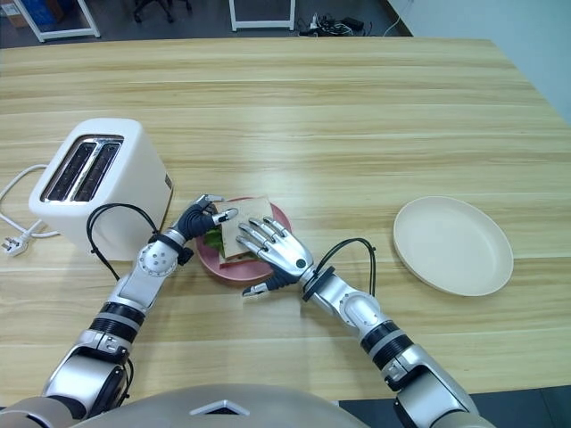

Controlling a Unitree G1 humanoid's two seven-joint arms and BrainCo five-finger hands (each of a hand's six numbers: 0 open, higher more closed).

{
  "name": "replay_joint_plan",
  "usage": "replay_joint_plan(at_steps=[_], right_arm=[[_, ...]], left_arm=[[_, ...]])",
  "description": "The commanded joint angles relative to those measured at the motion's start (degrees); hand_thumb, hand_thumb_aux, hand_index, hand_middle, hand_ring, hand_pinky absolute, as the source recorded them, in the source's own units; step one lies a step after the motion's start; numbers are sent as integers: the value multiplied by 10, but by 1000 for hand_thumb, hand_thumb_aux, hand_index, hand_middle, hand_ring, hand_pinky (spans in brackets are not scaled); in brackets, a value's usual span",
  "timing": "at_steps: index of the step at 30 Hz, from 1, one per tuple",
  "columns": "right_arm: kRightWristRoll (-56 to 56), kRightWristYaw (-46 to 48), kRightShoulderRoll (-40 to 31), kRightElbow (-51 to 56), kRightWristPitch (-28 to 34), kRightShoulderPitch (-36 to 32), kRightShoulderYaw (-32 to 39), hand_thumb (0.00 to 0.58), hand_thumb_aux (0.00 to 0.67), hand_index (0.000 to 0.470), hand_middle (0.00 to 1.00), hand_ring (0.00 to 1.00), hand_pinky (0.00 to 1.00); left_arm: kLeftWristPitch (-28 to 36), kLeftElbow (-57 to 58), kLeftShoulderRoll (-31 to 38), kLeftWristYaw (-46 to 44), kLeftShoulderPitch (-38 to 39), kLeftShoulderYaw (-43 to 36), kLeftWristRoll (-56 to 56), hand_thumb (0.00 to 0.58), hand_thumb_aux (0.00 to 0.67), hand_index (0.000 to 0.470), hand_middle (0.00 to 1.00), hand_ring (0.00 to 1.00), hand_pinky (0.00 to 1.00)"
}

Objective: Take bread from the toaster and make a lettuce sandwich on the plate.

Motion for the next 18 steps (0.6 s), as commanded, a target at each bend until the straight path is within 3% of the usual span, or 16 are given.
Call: replay_joint_plan(at_steps=[1, 9, 12, 14, 18], right_arm=[[-9, 137, -35, 108, -9, 64, 73, 0, 0, 0, 0, 0, 0], [25, 106, -61, 116, 8, 57, 62, 0, 0, 0, 0, 0, 0], [56, 45, -74, 68, -1, 60, 27, 0, 0, 0, 0, 0, 0], [109, -42, -73, 6, -33, 66, -26, 0, 0, 0, 0, 0, 0], [222, -135, -75, -52, -156, 77, -101, 0, 0, 0, 0, 0, 0]], left_arm=[[65, -158, 8, 180, 21, 23, 163, 0, 0, 0, 0, 0, 0], [113, -204, 18, 228, 59, 55, 201, 0, 0, 0, 0, 0, 0], [96, -204, 8, 195, 80, 62, 142, 0, 0, 0, 0, 0, 0], [73, -196, -4, 145, 99, 69, 65, 0, 0, 0, 0, 0, 0], [52, -180, 4, 133, 126, 79, 30, 0, 0, 0, 0, 0, 0]])
